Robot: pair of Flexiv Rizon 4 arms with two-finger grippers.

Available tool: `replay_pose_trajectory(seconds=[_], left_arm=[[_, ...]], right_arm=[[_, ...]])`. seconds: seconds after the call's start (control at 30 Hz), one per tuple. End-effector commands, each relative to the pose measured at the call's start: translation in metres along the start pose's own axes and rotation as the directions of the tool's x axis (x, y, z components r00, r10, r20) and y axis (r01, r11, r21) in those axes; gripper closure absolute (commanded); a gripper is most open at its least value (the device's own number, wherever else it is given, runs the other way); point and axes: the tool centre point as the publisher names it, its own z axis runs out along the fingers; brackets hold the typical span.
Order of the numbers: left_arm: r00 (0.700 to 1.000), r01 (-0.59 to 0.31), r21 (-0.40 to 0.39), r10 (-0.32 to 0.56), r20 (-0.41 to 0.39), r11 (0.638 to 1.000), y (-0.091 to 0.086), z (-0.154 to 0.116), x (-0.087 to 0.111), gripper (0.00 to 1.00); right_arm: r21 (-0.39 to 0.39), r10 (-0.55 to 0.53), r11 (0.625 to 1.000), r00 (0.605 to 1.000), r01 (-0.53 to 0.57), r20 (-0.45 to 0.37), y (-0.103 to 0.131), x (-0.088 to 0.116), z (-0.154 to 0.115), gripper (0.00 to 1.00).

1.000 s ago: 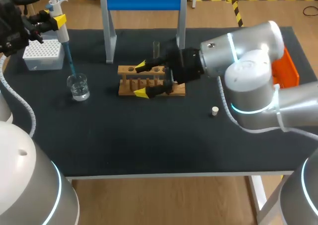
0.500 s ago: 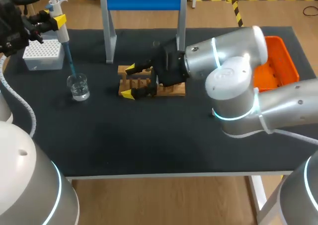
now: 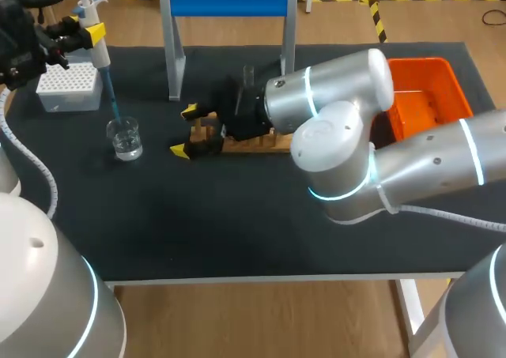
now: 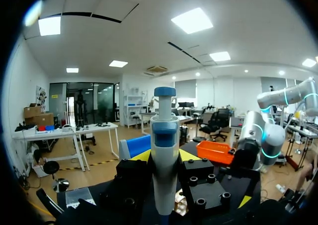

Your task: Invert the test tube, pick up the pipette, mount the tip to pipette, aspirate from beaker and dispense into the tube, eject the tip, return the pipette, and cap with the stopper.

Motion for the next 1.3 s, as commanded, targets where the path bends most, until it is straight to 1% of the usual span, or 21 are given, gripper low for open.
replay_pose_trajectory(seconds=[0.03,0.43,1.3], left_arm=[[1.0,-0.001,0.0,0.001,0.004,1.0,0.0,0.001,0.0,1.0],[1.0,-0.001,0.0,0.001,0.004,1.0,0.0,0.001,0.0,1.0],[1.0,-0.001,0.0,0.001,0.004,1.0,0.0,0.001,0.0,1.0]], right_arm=[[0.013,0.004,1.0,1.0,-0.004,0.014,-0.001,-0.001,0.014,0.0],[0.041,0.002,0.999,0.999,-0.004,0.044,-0.003,-0.01,0.024,0.0],[0.044,-0.001,0.999,0.999,-0.001,0.05,-0.002,-0.01,0.026,0.0]])
